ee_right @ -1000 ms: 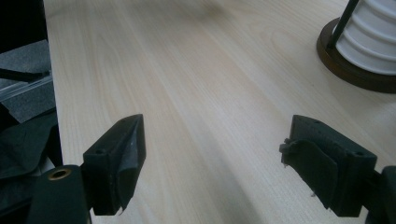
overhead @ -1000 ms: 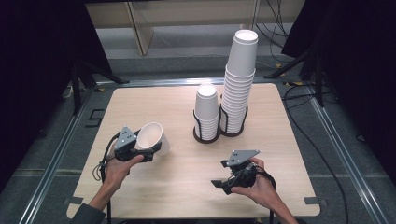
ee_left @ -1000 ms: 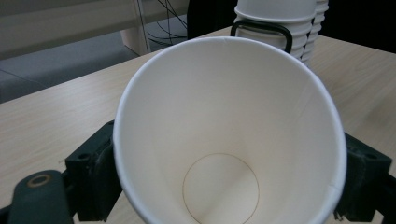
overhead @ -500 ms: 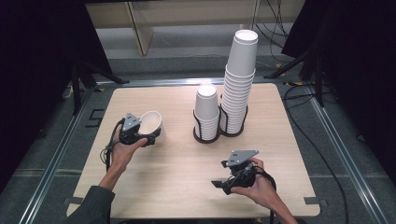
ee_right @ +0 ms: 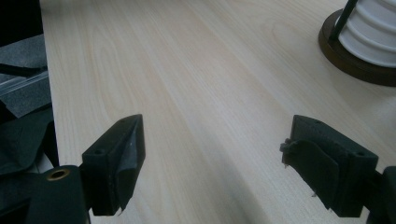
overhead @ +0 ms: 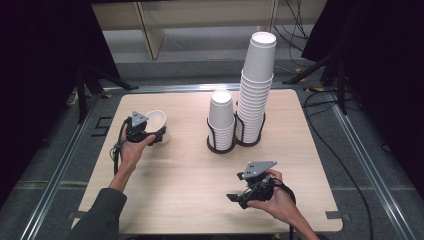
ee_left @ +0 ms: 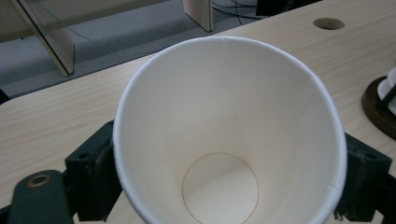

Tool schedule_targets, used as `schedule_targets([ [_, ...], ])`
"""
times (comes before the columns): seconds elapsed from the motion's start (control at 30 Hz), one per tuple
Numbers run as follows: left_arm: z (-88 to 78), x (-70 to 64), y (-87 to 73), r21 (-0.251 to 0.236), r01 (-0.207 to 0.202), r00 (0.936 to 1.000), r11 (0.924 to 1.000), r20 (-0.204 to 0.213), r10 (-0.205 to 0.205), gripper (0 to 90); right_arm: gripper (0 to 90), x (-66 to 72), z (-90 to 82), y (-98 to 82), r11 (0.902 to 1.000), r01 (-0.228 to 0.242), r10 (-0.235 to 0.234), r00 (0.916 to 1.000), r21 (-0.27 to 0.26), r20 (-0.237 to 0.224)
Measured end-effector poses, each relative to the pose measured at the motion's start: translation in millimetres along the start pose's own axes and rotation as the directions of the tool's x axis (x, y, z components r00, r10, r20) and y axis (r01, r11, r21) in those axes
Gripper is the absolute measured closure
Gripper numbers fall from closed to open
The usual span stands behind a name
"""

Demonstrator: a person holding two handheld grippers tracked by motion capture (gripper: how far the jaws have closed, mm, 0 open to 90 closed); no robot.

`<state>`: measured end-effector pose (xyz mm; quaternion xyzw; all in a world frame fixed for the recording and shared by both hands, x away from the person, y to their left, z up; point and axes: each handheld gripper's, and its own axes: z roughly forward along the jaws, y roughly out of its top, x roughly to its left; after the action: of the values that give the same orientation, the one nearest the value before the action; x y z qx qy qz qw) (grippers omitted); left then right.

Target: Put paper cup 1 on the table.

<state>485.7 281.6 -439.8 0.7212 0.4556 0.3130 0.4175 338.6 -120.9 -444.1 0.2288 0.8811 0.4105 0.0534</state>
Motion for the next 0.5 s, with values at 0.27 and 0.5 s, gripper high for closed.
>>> schedule_targets([
  [0.27,13.4,5.1,-0.3,0.024,-0.006,0.9986,0.9997,-0.053,0.007,13.2,20.0,-0.5,0.3,-0.5,1.0,-0.002,0.002,1.0,0.001,-0.003],
  [0.5,22.2,1.1,2.2,0.023,-0.025,0.9974,0.9994,-0.067,0.026,11.8,20.1,0.0,0.6,-0.6,1.0,0.0,0.0,0.9999,0.003,-0.013],
])
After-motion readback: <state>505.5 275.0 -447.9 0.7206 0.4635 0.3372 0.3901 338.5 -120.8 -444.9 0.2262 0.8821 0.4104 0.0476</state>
